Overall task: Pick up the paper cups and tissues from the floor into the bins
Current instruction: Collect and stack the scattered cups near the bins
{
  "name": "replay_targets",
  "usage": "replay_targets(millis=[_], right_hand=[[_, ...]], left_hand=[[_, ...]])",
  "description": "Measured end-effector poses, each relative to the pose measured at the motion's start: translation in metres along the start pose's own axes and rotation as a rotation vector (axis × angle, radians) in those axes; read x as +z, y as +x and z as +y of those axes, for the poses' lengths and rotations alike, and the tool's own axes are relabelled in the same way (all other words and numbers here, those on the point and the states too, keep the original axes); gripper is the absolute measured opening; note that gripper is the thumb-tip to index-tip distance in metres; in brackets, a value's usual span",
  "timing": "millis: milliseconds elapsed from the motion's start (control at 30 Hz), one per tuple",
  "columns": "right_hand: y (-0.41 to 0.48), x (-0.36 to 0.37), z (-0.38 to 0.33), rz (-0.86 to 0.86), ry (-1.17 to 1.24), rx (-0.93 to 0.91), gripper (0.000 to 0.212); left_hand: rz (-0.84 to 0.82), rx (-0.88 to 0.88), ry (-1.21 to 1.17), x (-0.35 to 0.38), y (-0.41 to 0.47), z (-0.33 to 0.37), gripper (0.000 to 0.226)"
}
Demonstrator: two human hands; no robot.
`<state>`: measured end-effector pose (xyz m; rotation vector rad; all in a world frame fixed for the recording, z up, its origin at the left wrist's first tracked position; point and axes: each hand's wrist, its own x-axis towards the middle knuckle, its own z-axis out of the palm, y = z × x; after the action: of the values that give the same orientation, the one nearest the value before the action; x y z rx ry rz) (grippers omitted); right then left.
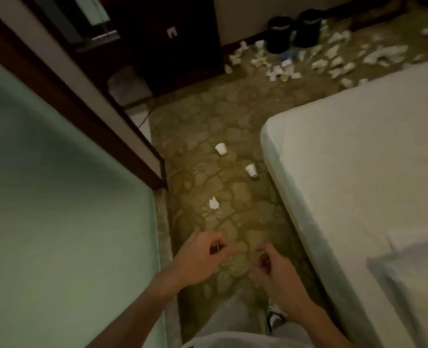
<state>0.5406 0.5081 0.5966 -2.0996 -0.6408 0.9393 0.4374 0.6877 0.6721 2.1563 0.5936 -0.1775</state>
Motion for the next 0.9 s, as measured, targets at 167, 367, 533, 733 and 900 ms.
replay_targets(millis=[167, 367, 533, 733, 900], right_hand=[[0.087, 0.007, -0.029, -0.184, -0.023, -0.045, 0.04], [0.176, 0.011, -0.057, -0.345, -0.149, -0.054, 0.056], [0.251, 0.042, -0.078, -0.445, -0.184, 0.002, 0.046], [0.393, 0.104, -0.1, -0.437, -0.088, 0.316, 0.018], [0.514, 0.186, -0.102, -0.343, -0.018, 0.489, 0.017]], left_hand=[[0.127, -0.287, -0.146, -0.029, 0.027, -0.035, 0.024], [0.342, -0.599, -0.644, -0.045, 0.072, -0.07, 0.017], [0.379, -0.752, -0.714, -0.056, 0.133, -0.143, 0.014], [0.354, -0.913, -0.914, -0.088, 0.244, -0.263, 0.009], [0.26, -0.99, -0.843, -0.112, 0.332, -0.369, 0.026]])
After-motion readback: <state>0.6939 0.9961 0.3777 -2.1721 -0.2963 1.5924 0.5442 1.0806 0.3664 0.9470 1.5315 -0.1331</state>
